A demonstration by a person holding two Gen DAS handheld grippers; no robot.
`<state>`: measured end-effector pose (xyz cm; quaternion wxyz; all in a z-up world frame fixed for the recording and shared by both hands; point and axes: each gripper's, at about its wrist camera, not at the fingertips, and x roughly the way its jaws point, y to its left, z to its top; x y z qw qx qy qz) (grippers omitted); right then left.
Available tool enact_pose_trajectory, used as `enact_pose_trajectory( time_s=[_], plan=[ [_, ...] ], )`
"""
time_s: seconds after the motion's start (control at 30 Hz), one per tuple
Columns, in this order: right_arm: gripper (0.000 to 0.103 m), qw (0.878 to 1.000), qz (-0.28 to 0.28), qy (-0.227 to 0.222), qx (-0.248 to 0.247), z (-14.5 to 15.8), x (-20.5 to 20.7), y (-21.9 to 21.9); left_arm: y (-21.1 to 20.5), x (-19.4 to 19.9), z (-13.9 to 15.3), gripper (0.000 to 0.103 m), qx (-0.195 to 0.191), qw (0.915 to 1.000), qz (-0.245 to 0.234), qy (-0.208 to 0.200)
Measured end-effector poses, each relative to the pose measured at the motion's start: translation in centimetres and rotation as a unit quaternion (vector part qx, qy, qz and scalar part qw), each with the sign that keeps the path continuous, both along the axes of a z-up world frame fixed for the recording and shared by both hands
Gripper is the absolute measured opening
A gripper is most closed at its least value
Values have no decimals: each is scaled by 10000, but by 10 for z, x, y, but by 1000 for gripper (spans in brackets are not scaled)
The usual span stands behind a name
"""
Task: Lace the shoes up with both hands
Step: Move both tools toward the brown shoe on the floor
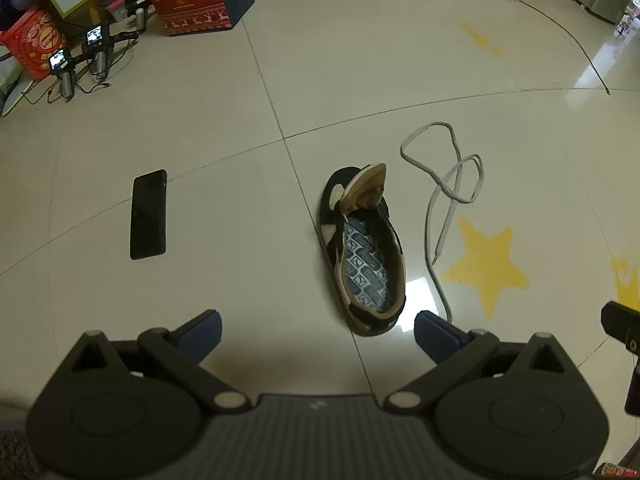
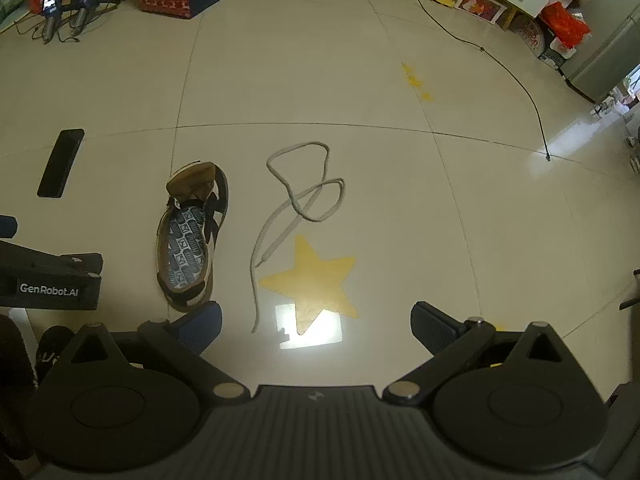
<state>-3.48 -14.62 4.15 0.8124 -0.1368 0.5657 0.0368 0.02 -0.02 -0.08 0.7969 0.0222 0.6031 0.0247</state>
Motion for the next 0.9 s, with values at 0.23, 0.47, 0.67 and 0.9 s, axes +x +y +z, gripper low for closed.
enact_pose_trajectory(
  time_s=[0.23, 0.47, 0.67, 0.9],
  plan=[
    [103, 9998, 71, 85, -192, -2, 8, 6, 5, 15, -6, 103, -133, 9996, 54, 263],
    [103, 10000, 58, -53, -38, -3, -2, 6, 6, -1, -15, 103, -89, 9999, 132, 51],
    [103, 10000, 52, -66, -42, -1, -2, 7, 4, 1, -16, 103, -97, 9998, 130, 111],
    [103, 9999, 82, -15, -124, -5, 1, 7, 3, 3, -15, 103, -167, 9996, 123, 195]
  ],
)
